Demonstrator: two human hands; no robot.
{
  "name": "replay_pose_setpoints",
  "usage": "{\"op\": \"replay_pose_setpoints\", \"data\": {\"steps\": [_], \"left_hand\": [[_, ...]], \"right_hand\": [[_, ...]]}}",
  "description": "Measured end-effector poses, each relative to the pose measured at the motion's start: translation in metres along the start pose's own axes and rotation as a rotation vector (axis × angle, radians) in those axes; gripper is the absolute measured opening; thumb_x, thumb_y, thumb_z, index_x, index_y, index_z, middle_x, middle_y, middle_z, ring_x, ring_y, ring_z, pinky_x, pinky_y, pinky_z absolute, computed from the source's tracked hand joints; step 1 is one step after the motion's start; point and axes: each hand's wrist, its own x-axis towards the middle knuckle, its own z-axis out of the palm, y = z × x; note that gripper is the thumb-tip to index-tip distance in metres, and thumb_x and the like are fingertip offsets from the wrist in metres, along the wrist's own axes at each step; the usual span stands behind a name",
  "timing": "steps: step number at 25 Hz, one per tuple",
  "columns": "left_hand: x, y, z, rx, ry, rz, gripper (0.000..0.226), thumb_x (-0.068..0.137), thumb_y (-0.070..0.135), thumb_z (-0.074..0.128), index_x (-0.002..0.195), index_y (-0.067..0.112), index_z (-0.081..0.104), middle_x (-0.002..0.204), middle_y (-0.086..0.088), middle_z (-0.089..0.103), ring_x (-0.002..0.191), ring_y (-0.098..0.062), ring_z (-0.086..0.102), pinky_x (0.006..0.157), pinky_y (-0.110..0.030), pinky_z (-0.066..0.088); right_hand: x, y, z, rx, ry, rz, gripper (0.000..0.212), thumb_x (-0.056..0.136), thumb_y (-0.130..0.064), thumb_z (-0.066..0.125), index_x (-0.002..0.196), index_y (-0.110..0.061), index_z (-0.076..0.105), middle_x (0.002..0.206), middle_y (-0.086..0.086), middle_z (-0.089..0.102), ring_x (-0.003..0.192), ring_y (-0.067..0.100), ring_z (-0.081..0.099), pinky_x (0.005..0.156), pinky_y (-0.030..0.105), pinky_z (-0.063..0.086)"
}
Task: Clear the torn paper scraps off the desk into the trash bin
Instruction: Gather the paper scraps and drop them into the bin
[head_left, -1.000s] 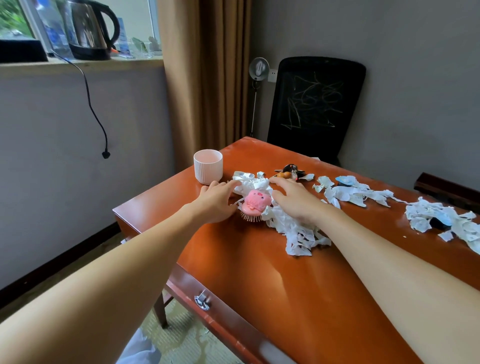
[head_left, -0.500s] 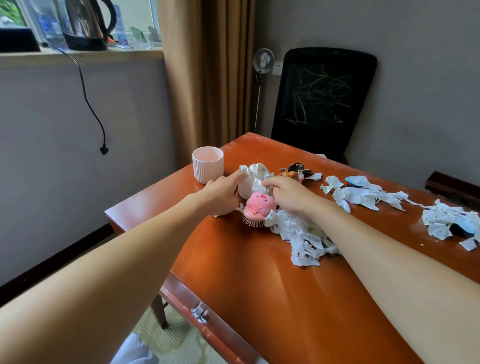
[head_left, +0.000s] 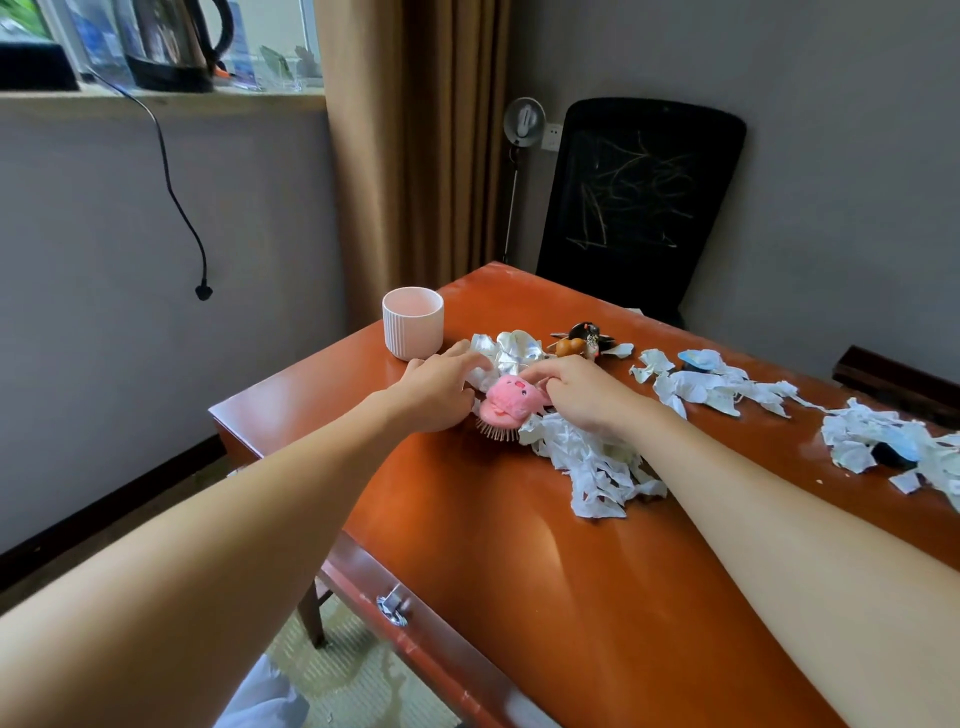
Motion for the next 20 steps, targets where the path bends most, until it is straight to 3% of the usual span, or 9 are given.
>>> {"op": "replay_pose_setpoints", "data": {"steps": [2,4,9,14,17,20], "left_hand": [[-0.004,-0.001,-0.002,0.025,0.044,0.023,0.042,0.088,0.010,0.049,0.125,0.028,0.057,0.133,0.003,0.049,0.117,-0.026,0.049,0.091,-0.036,0.033],[-0.006,-0.002,-0.002,0.033,0.070,0.010,0.040,0.089,0.010,0.049,0.123,0.026,0.060,0.132,-0.001,0.049,0.120,-0.026,0.046,0.097,-0.038,0.036],[0.001,-0.001,-0.001,0.016,0.059,0.025,0.038,0.090,0.008,0.049,0.123,0.022,0.062,0.120,-0.001,0.052,0.112,-0.024,0.050,0.094,-0.042,0.044],[0.006,-0.005,0.006,-0.021,-0.011,0.058,0.044,0.086,0.010,0.051,0.127,0.023,0.059,0.140,0.005,0.053,0.122,-0.024,0.049,0.101,-0.047,0.042],[0.003,-0.008,0.006,-0.021,-0.037,0.064,0.042,0.088,0.011,0.052,0.128,0.023,0.057,0.146,0.006,0.049,0.128,-0.022,0.047,0.104,-0.047,0.042],[-0.005,-0.009,0.005,-0.003,-0.013,0.068,0.041,0.090,0.014,0.050,0.128,0.026,0.057,0.147,0.006,0.048,0.131,-0.023,0.046,0.104,-0.045,0.040]], "right_hand": [[-0.001,-0.002,0.000,0.002,-0.010,0.001,0.052,0.094,-0.002,0.032,0.121,-0.029,0.066,0.127,0.002,0.059,0.113,0.020,0.056,0.101,0.043,0.047],[-0.001,-0.005,0.000,-0.001,-0.010,0.000,0.053,0.094,0.000,0.031,0.126,-0.026,0.064,0.131,0.002,0.057,0.120,0.021,0.052,0.104,0.040,0.043],[0.006,-0.003,0.001,0.021,-0.010,0.010,0.052,0.095,0.001,0.034,0.132,-0.024,0.061,0.142,0.003,0.051,0.122,0.019,0.049,0.095,0.030,0.039],[0.006,0.003,-0.001,0.060,0.030,-0.005,0.049,0.095,-0.002,0.037,0.135,-0.022,0.058,0.138,0.004,0.052,0.103,0.012,0.057,0.090,0.029,0.047],[0.004,0.008,-0.002,0.012,0.059,-0.016,0.046,0.098,-0.006,0.034,0.132,-0.024,0.060,0.119,-0.001,0.060,0.058,-0.006,0.056,0.053,0.013,0.039],[-0.001,0.014,-0.004,-0.102,0.106,-0.085,0.041,0.098,-0.013,0.039,0.128,-0.029,0.062,0.124,-0.007,0.060,0.064,-0.002,0.057,0.056,0.017,0.044]]}}
